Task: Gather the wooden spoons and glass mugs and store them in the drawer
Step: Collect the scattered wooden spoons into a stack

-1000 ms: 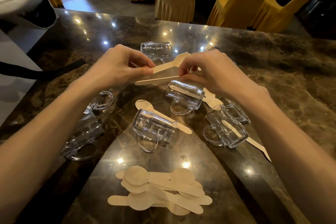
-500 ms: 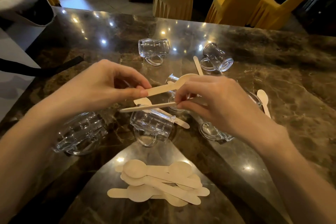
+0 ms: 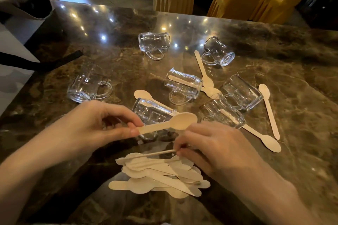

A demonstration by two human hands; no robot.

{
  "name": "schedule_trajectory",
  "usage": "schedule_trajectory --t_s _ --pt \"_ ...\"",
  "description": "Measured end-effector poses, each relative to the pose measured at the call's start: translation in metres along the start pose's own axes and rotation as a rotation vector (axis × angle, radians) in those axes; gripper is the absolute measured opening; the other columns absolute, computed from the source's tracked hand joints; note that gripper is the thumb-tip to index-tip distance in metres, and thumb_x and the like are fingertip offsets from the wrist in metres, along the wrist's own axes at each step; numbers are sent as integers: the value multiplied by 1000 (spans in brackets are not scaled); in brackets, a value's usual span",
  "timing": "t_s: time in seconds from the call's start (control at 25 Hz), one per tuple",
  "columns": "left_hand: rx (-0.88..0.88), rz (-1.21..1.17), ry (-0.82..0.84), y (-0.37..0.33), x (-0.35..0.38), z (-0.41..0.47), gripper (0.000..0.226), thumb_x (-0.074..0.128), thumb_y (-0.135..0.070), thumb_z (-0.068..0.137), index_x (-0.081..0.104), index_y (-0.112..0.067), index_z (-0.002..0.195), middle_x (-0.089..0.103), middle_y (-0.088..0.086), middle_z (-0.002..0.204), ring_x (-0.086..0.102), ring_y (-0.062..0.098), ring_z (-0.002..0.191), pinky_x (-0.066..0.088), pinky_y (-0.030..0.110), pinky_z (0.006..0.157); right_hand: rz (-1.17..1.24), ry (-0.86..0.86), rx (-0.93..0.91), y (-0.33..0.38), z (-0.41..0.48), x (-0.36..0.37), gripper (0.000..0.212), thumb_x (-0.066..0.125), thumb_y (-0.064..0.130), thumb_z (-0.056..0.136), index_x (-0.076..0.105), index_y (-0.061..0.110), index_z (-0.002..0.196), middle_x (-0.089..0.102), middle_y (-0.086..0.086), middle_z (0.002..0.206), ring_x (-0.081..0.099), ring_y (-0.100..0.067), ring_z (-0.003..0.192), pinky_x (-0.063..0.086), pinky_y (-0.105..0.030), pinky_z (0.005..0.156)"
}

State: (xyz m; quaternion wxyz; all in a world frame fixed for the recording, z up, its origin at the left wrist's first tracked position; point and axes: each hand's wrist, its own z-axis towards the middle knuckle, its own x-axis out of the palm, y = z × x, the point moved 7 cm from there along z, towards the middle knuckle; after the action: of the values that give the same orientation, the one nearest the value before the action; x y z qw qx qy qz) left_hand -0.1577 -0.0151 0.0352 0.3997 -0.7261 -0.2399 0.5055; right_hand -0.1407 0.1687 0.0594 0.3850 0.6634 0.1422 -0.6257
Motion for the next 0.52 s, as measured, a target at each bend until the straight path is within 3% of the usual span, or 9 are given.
schedule_trajectory --t_s 0.12,0.32,0.44,0.52 --pt "-37 14 28 10 12 -10 29 63 -56 60 69 -50 87 71 -15 75 63 10 68 52 26 65 -10 32 -26 6 -10 12 7 63 28 82 69 27 82 67 12 77 63 -11 67 54 -29 58" --pt "-70 107 124 18 31 -14 29 60 -59 63 66 -53 90 69 -23 80 62 4 73 48 14 61 -3 89 -26 10 -24 34 8 58 35 84 65 32 83 64 17 79 61 -8 69 51 -26 56" --pt "-86 148 149 23 40 -11 22 63 -54 70 68 -49 91 69 -24 80 64 0 77 48 15 68 -3 93 -18 11 -29 41 3 62 35 80 64 33 79 63 18 75 59 -6 65 48 -22 53" --pt "-103 166 154 27 43 -9 15 68 -45 75 68 -48 90 69 -25 77 65 -2 77 48 16 73 8 85 5 8 -31 43 12 53 36 84 64 34 80 63 18 76 58 -6 66 47 -20 55"
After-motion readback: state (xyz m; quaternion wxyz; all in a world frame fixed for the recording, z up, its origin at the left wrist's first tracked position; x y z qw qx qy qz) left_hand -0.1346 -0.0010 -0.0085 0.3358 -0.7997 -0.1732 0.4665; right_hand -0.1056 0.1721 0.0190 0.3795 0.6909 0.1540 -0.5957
